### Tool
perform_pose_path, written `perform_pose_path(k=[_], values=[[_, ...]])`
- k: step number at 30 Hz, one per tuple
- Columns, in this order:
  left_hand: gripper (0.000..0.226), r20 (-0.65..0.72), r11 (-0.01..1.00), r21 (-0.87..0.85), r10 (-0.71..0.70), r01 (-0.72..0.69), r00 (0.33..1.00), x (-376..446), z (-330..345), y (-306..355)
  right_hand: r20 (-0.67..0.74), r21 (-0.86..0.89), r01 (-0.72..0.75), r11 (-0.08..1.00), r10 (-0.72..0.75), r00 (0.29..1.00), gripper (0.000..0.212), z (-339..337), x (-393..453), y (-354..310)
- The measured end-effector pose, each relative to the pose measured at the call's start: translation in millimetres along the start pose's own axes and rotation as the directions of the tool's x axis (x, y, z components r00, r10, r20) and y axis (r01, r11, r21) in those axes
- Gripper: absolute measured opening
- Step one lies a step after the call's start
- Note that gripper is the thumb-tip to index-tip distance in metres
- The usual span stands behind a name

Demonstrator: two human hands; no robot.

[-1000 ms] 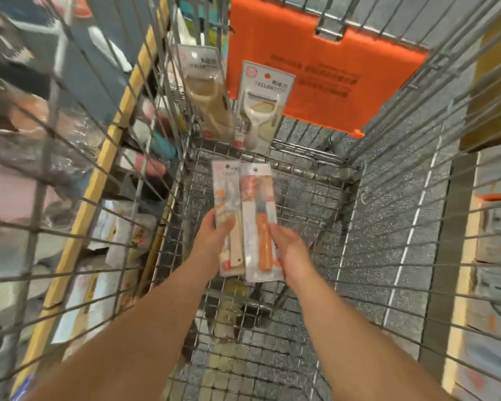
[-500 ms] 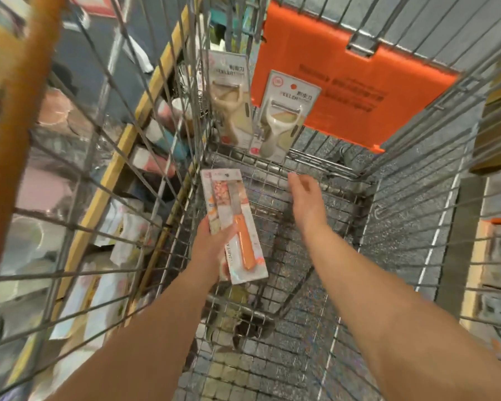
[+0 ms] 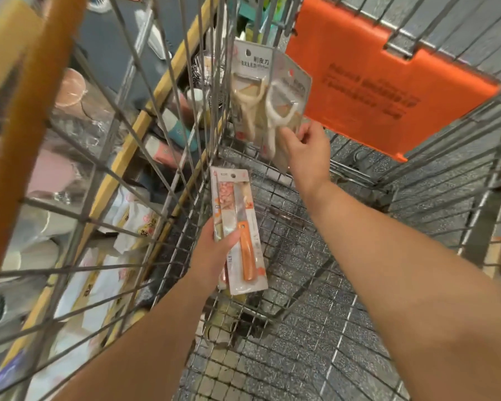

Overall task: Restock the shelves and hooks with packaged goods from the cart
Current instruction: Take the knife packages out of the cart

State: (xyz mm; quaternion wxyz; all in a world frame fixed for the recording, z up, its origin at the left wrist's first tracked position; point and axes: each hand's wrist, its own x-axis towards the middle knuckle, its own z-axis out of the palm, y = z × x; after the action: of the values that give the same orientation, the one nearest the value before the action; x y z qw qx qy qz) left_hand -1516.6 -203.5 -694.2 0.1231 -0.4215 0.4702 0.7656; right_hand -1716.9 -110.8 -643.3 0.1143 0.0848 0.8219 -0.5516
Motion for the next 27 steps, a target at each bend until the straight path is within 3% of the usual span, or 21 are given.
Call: perform_pose_path(k=[2, 5, 7, 9, 12, 16, 18, 21, 24, 26, 27], values=[[0.050, 0.014, 0.999, 0.037, 0.004, -0.005, 1.000, -4.5, -2.4, 1.7, -0.014, -0.069, 0.052, 0.996, -0.053, 0.998, 0.025, -15.5, -9.7, -4.5], [0.045, 0.055, 1.000, 0.005, 0.002, -0.002, 0.999, -10.4, -2.4, 3.0, -0.034, -0.158, -0.014, 0.987, 0.009, 0.999, 0.020, -52.9, -32.1, -7.3], [0.049, 0.131, 1.000, -0.021, 0.000, 0.003, 0.991, -12.5, -1.5, 2.7, 0.060, -0.119, -0.151, 0.981, 0.159, 0.985, 0.016, -72.4, -55.0, 1.2], [0.053, 0.212, 1.000, -0.012, -0.002, 0.005, 0.977, -15.0, 2.2, 0.1, 0.190, -0.101, -0.357, 0.929, 0.370, 0.909, 0.013, -77.8, -81.1, 19.1], [0.050, 0.147, 0.996, -0.029, -0.078, 0.083, 0.986, -17.5, 10.4, -3.6, 0.280, -0.028, -0.539, 0.842, 0.524, 0.805, 0.011, -64.9, -107.2, 42.9], [0.042, 0.108, 0.963, -0.124, -0.226, 0.239, 0.968, -23.6, 17.3, -2.9, 0.277, -0.034, -0.576, 0.816, 0.562, 0.779, 0.012, -34.1, -118.7, 59.3], [0.061, 0.159, 0.940, -0.185, -0.258, 0.286, 0.953, -25.4, 21.3, 0.7, 0.305, 0.009, -0.614, 0.789, 0.583, 0.753, 0.013, -24.6, -122.6, 65.8], [0.086, 0.164, 0.947, -0.202, -0.217, 0.248, 0.962, -23.2, 22.9, 0.6, 0.339, 0.080, -0.687, 0.723, 0.628, 0.700, 0.016, -21.1, -123.9, 68.2], [0.070, 0.120, 0.968, -0.130, -0.198, 0.213, 0.973, -19.6, 18.7, 1.8, 0.367, 0.092, -0.745, 0.661, 0.673, 0.642, 0.041, -20.2, -113.7, 64.5], [0.067, 0.085, 0.952, -0.173, -0.239, 0.251, 0.967, -15.4, 13.0, 3.0, 0.360, 0.148, -0.737, 0.660, 0.658, 0.662, 0.048, -20.3, -98.8, 56.5], [0.066, 0.067, 0.945, -0.198, -0.251, 0.259, 0.966, -11.8, 10.1, 3.8, 0.320, 0.155, -0.688, 0.709, 0.623, 0.714, 0.046, -21.0, -89.0, 51.7]])
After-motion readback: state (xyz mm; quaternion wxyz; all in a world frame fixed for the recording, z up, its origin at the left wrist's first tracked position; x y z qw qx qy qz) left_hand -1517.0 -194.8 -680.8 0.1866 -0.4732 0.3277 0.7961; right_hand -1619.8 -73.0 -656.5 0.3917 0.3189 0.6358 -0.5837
